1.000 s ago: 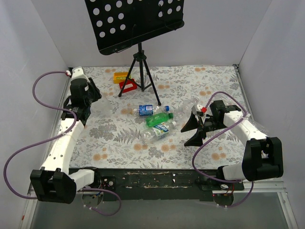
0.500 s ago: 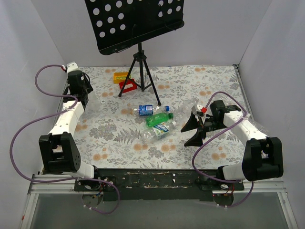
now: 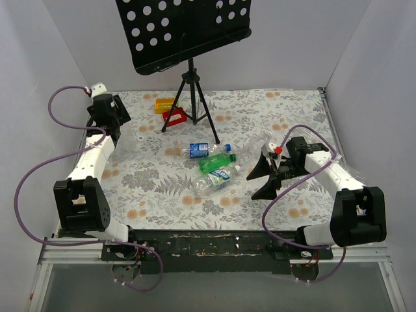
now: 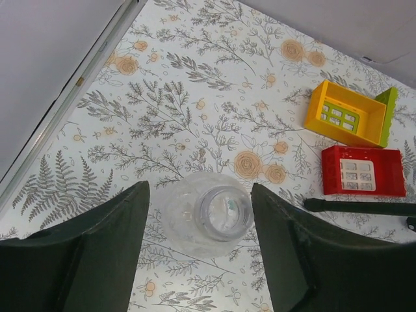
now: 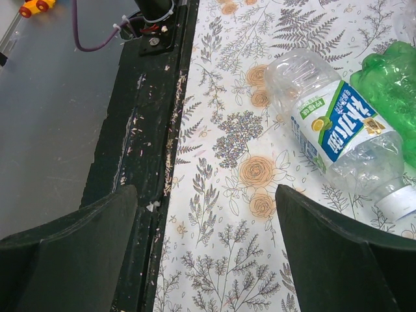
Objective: Unscrew the bottle caps
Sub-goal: Place the plastic bottle at the center of the board, then pick up the plastic bottle at the center of the board.
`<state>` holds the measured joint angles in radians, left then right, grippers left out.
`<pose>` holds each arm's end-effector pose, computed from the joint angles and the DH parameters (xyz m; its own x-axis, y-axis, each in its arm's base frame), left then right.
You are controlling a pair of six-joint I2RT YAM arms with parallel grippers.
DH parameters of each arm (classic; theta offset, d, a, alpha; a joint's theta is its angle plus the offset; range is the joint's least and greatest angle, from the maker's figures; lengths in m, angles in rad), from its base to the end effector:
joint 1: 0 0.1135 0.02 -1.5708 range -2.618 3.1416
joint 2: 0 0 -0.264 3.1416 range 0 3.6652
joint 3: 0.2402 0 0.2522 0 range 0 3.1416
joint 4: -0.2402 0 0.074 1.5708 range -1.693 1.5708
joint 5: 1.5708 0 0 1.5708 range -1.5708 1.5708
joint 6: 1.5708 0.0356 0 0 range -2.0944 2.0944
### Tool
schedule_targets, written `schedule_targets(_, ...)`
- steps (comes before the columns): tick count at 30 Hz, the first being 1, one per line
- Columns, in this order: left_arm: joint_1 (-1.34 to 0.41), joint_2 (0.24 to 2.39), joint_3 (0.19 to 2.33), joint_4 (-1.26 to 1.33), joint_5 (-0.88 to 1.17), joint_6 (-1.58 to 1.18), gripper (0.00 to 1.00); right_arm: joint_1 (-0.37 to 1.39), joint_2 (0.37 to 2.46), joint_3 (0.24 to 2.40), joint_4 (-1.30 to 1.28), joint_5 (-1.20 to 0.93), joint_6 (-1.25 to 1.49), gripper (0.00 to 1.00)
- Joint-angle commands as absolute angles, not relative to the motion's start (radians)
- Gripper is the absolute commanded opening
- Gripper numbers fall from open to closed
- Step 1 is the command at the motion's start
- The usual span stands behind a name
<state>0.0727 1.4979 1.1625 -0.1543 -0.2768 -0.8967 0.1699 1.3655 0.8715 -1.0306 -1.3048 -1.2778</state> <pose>0.3457 0.0349 0.3019 -0.0503 -0.7572 -0.6513 -0.5602 0.5612 -0.6092 0.2053 0.0701 0.2254 -0.1998 -0.2896 -0.9361 -0.9681 -0.0890 0.2342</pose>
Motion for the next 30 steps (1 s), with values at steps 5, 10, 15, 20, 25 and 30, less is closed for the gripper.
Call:
schedule_targets(5,0.077,1.402,1.238,-0.215,-0.288,-0.903,0.76,0.166,1.362,0.887,-1.057,-1.322,-1.301,0.95)
schedule_targets(10,0.075,1.296,1.223,-0.247,-0.256,-0.933,0.98,0.164,1.358,0.887,-1.058,-1.319,-1.302,0.95)
schedule_targets(15,0.077,1.152,1.172,-0.294,-0.158,-0.942,0.98,0.166,1.348,0.887,-1.057,-1.312,-1.307,0.95)
schedule_targets(20,0.078,0.982,1.095,-0.357,0.134,-0.969,0.98,0.164,1.339,0.885,-1.046,-1.313,-1.301,0.95)
schedule_targets(25,0.078,0.830,0.965,-0.388,0.423,-0.993,0.98,0.144,1.333,0.890,-1.032,-1.315,-1.276,0.96)
schedule_targets(30,0.072,0.775,0.845,-0.377,0.665,-1.052,0.98,0.092,1.298,0.873,-0.905,-1.261,-1.149,0.96)
